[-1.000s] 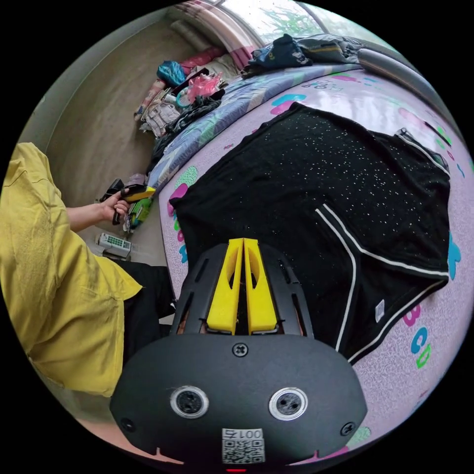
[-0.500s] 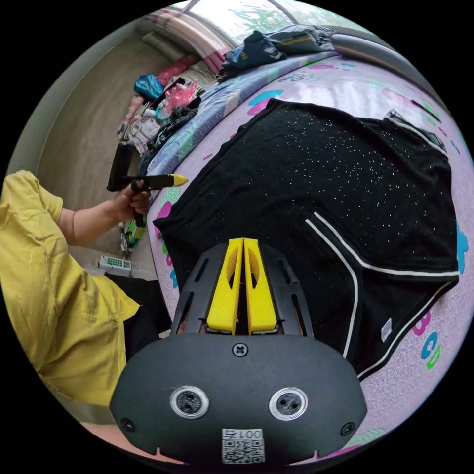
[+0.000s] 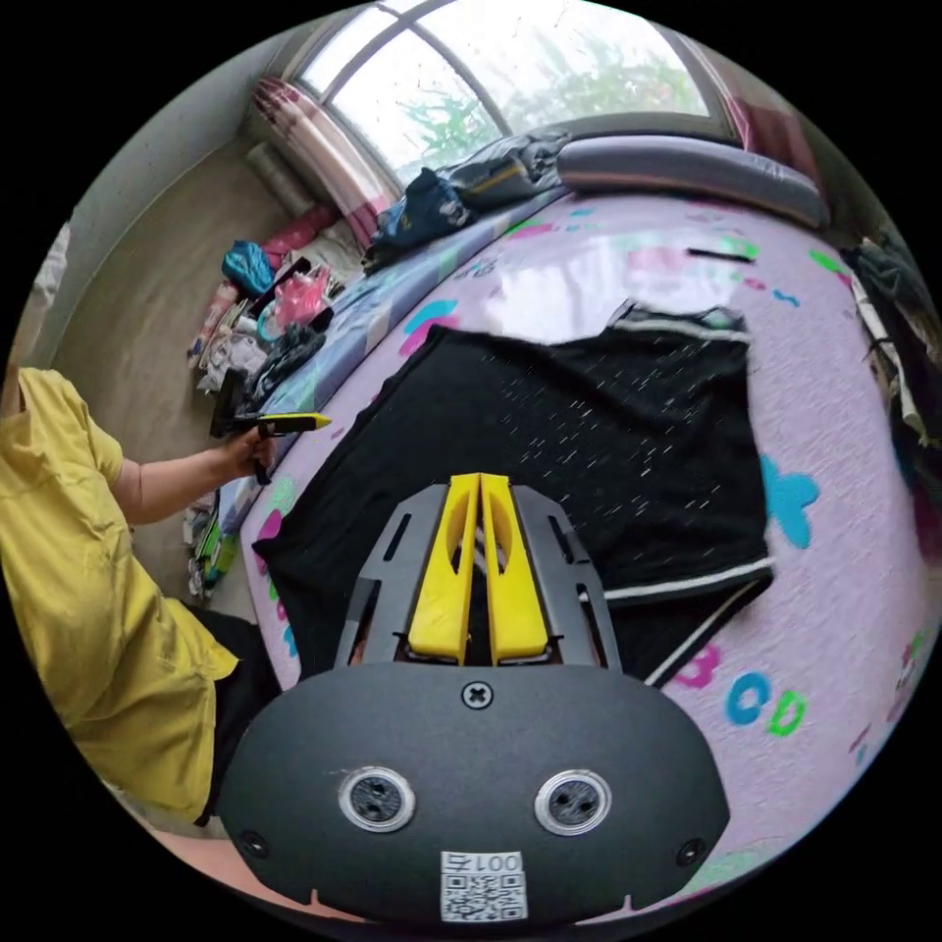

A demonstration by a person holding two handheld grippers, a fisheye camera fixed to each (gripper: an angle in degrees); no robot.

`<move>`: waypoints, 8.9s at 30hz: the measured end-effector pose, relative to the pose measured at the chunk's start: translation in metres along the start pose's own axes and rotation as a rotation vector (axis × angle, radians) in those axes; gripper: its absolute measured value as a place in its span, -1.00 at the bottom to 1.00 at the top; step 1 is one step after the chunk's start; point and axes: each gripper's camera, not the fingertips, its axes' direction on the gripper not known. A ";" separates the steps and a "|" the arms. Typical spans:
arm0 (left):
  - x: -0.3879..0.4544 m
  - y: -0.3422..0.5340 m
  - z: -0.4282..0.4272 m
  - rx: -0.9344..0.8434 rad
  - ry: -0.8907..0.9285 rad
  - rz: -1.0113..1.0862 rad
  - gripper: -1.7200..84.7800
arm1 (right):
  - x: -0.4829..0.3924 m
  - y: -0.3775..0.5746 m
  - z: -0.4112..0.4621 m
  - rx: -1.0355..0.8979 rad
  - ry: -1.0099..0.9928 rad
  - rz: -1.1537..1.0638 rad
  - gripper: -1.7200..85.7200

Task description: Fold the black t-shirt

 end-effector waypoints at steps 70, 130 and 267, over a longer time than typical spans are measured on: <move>0.045 -0.258 -0.071 -0.120 0.432 0.413 -0.99 | 0.167 -0.130 -0.136 0.091 -0.333 -0.047 -0.96; -0.054 -0.083 0.051 -0.383 0.214 0.173 -0.96 | 0.085 0.088 0.081 -0.351 -0.377 -0.048 -0.96; -0.168 0.013 -0.032 -0.233 0.505 -0.403 -0.99 | 0.103 0.148 0.099 -0.404 -0.279 0.514 -0.96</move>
